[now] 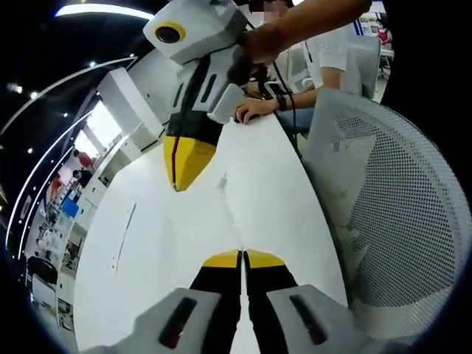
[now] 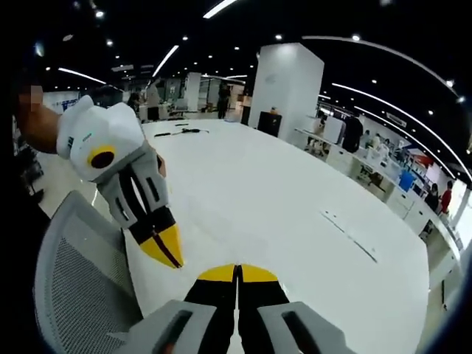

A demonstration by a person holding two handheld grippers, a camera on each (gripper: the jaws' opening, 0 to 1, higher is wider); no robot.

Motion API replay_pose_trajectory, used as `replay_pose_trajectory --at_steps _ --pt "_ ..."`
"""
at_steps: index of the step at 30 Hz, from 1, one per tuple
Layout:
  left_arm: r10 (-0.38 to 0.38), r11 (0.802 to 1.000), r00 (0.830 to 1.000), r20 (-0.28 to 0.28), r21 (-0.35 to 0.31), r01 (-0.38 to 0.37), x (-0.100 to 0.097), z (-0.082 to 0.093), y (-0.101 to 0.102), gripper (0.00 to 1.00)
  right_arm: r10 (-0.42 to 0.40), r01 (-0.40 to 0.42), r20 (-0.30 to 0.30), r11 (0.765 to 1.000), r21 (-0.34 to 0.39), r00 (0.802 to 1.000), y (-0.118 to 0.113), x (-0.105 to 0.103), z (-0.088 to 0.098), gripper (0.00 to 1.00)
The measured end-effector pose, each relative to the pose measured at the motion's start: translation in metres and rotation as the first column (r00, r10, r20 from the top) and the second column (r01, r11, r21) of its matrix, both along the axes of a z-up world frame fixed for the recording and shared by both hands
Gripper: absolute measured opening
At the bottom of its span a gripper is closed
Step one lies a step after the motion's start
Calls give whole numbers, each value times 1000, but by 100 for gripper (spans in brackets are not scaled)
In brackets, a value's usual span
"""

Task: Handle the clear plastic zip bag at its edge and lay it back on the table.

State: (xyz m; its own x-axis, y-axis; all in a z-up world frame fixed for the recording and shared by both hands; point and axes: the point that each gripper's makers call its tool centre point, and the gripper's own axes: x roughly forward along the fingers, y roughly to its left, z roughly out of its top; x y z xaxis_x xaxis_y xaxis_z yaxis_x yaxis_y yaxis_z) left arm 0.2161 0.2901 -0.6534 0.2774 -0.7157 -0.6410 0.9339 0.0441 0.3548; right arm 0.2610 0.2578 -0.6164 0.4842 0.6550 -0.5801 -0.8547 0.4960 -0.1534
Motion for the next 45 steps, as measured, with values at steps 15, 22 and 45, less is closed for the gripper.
replay_pose_trajectory --at_steps 15,22,45 --pt "111 973 989 -94 -194 -127 -2 23 8 0 48 -48 0 999 -18 999 13 -7 -8 0" --pt "189 944 974 -124 -252 -215 -1 34 23 2 49 -49 3 998 -43 999 16 3 -14 0" --pt "429 840 876 -222 -260 -477 2 33 100 16 -22 37 74 979 -199 997 3 62 -54 0"
